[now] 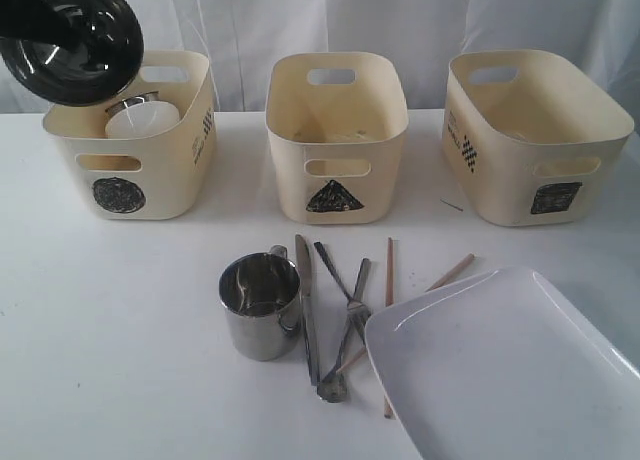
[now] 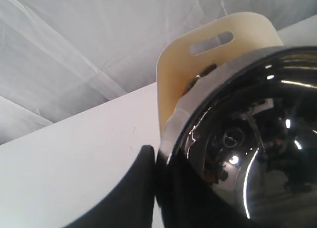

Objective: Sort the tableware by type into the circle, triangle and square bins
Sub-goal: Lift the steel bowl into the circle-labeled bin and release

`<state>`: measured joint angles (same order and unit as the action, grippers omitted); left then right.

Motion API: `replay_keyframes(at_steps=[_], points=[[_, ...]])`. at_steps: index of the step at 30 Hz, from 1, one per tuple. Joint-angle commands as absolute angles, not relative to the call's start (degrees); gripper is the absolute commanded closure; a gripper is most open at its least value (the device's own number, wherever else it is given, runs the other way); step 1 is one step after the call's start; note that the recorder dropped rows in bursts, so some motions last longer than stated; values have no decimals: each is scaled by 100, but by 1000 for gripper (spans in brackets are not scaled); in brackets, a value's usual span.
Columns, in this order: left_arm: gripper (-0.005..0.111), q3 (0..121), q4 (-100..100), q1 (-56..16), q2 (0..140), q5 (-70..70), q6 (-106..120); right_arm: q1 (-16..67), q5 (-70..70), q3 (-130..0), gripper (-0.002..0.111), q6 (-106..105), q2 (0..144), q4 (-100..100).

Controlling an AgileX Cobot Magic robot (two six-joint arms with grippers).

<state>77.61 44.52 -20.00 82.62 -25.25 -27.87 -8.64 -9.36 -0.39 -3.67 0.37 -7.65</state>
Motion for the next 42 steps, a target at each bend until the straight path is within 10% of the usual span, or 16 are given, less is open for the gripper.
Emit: replay_keyframes(at_steps=[1, 29, 35, 42], points=[[107, 8300, 4191, -1620, 8923, -2166, -2893, -851, -894, 0, 108, -407, 0, -749], [107, 9438, 2731, -1045, 11274, -1536, -2812, -851, -894, 0, 108, -407, 0, -749], [51, 9438, 2557, -1045, 11271, -1810, -2812, -851, -894, 0, 108, -407, 0, -749], [65, 9454, 962, -1111, 10307, -2785, -737, -851, -894, 0, 108, -407, 0, -749]])
